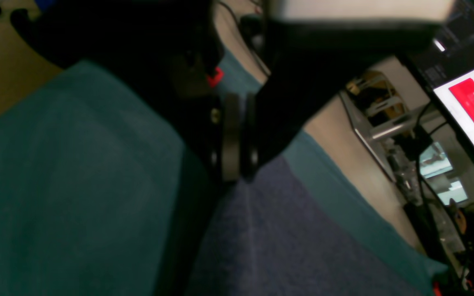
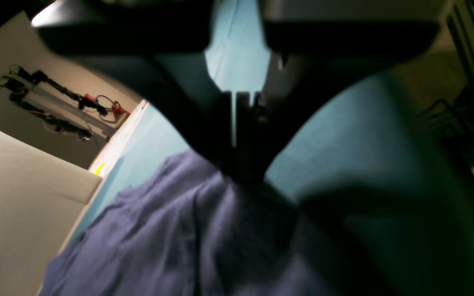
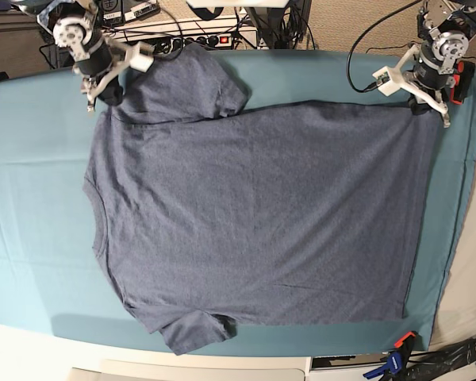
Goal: Fold the T-shirt properly
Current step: 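Lift and pull the shirt's shoulders toward the robot with both grippers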
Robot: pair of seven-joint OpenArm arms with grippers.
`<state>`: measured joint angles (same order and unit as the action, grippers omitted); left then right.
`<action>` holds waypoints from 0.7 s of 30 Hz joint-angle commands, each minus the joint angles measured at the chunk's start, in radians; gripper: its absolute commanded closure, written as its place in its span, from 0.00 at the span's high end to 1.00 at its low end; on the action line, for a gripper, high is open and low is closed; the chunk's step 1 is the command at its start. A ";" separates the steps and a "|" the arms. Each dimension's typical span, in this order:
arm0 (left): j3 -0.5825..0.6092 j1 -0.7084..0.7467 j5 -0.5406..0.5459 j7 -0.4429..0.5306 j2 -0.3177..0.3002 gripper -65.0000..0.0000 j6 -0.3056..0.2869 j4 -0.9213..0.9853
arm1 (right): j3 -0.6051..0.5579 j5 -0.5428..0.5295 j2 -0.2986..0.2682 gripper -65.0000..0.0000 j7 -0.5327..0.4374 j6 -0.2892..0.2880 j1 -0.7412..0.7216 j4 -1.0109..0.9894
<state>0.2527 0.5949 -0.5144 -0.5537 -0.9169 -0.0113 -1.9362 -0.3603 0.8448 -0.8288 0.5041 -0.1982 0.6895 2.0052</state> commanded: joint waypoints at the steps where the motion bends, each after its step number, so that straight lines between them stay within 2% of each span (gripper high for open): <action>1: -0.010 0.009 -0.014 -0.012 -0.020 0.00 0.015 -0.019 | 0.008 0.011 -0.016 0.00 0.007 0.016 0.021 0.034; 11: -0.014 0.057 -0.051 -0.042 -0.020 0.00 0.016 -0.021 | 0.035 0.039 -0.017 0.00 0.073 0.016 0.160 0.176; 21: -0.029 0.093 -0.051 -0.063 -0.021 0.00 0.016 -0.024 | 0.266 0.037 -0.017 0.00 0.076 0.016 0.309 0.182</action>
<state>0.2344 0.6838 -0.5560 -0.6022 -0.9176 -0.0109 -1.9457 -0.1043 0.8703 -0.8314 0.5663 -0.1951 0.9871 2.1723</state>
